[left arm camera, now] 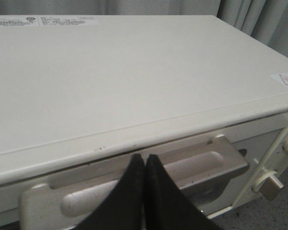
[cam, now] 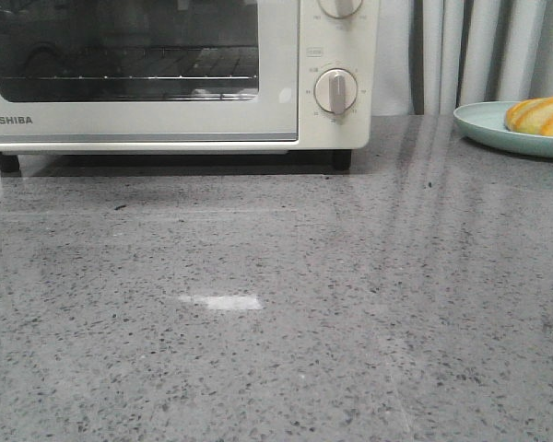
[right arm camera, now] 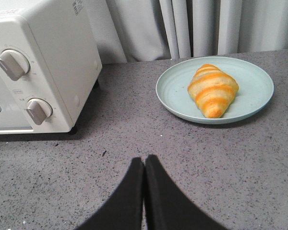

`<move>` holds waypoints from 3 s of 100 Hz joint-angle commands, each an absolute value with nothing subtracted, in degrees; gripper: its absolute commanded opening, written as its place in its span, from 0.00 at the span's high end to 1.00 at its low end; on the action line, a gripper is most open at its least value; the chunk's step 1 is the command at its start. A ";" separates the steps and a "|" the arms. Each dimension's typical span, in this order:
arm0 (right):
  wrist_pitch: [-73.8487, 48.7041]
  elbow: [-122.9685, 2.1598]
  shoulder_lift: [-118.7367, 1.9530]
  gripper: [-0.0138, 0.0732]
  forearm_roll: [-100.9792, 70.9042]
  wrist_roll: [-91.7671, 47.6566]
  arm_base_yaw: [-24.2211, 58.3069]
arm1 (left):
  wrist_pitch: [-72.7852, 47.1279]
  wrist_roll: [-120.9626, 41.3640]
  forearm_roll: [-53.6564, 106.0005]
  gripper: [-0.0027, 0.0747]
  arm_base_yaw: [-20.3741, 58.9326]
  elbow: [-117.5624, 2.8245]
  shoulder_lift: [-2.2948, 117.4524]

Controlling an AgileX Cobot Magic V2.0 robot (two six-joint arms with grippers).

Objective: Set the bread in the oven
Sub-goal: 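Hook the oven door handle with the left gripper and pull it down, then withdraw the left gripper and move the right gripper over the croissant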

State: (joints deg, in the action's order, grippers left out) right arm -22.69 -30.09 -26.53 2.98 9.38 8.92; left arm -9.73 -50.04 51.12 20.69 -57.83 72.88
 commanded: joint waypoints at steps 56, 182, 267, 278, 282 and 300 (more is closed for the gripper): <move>-20.64 -32.08 -27.42 0.90 3.63 9.38 9.06 | -23.65 -50.08 51.32 0.99 21.09 -44.40 64.96; -23.02 -38.79 -32.19 0.90 3.79 9.38 9.06 | -37.83 -48.47 55.48 0.99 21.09 -40.45 48.07; -36.95 -79.39 -85.63 0.43 7.78 9.52 -4.30 | -36.40 -48.47 52.42 0.99 21.09 -40.45 27.22; -35.30 -79.39 -90.05 0.43 7.33 9.52 -5.33 | -36.29 -48.47 52.42 0.99 21.09 -40.45 27.22; -34.52 -79.39 -91.54 0.43 7.33 9.52 -5.33 | -36.22 -48.47 52.42 0.99 21.09 -40.45 27.22; -32.17 -79.39 -96.98 0.43 6.54 9.52 -5.33 | -36.22 -48.47 52.42 0.99 21.09 -40.45 27.22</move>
